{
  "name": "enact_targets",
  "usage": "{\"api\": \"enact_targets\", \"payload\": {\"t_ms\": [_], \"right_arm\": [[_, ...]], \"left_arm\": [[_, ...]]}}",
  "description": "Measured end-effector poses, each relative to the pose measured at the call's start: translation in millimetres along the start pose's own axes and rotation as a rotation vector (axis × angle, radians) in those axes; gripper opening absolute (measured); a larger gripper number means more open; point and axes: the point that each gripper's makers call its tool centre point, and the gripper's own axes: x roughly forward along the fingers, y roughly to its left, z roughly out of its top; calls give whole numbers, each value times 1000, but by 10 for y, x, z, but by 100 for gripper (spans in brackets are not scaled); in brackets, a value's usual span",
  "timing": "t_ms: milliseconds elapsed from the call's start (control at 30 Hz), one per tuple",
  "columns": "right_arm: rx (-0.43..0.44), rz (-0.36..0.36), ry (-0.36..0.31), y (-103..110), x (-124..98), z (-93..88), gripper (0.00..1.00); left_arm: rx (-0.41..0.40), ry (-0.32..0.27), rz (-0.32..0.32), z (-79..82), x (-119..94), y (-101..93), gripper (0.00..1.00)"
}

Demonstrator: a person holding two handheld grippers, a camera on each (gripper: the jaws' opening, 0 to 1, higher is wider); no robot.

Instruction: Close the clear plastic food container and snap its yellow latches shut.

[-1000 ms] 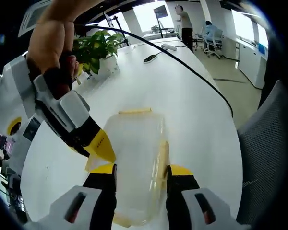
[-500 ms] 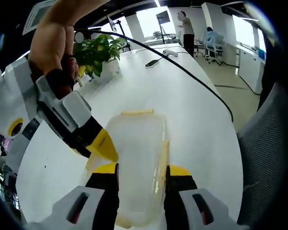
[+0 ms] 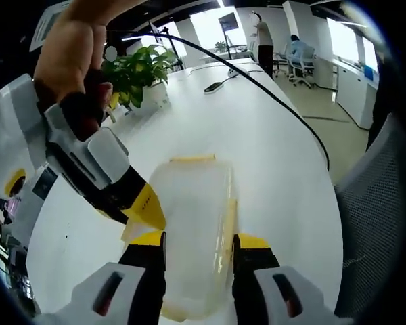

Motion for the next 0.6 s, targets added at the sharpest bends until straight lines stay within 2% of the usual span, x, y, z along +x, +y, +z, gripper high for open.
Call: {"api": "enact_targets", "payload": {"t_ms": [67, 167, 233, 333, 367, 400, 433, 467, 533, 600], "right_arm": [[1, -18, -30, -12, -2, -5, 29], [8, -26, -75, -14, -15, 2, 30], [61, -27, -130, -14, -24, -1, 30], [44, -47, -181, -30, -53, -4, 30], [73, -60, -196, -25, -56, -6, 30], [71, -86, -209, -35, -73, 2, 27], [38, -154, -250, -97, -128, 39, 24], [40, -159, -266, -87, -152, 56, 23], [100, -182, -331, -95, -222, 91, 30], [97, -174, -335, -69, -250, 58, 38]], "left_arm": [[-38, 20, -31, 3, -4, 7, 32], [-41, 50, -50, 19, -6, 24, 32], [-82, 70, -61, 24, -9, 17, 34], [-178, 85, -116, 72, -27, -67, 46], [-189, 77, -117, 86, -19, -62, 52], [-176, 74, -110, 71, -10, -41, 60], [-175, 79, -102, 54, -3, -29, 62], [-158, 96, -87, 9, -2, 1, 63], [-164, 93, -85, 11, -7, 21, 75], [-159, 60, -101, 85, -7, 4, 88]]}}
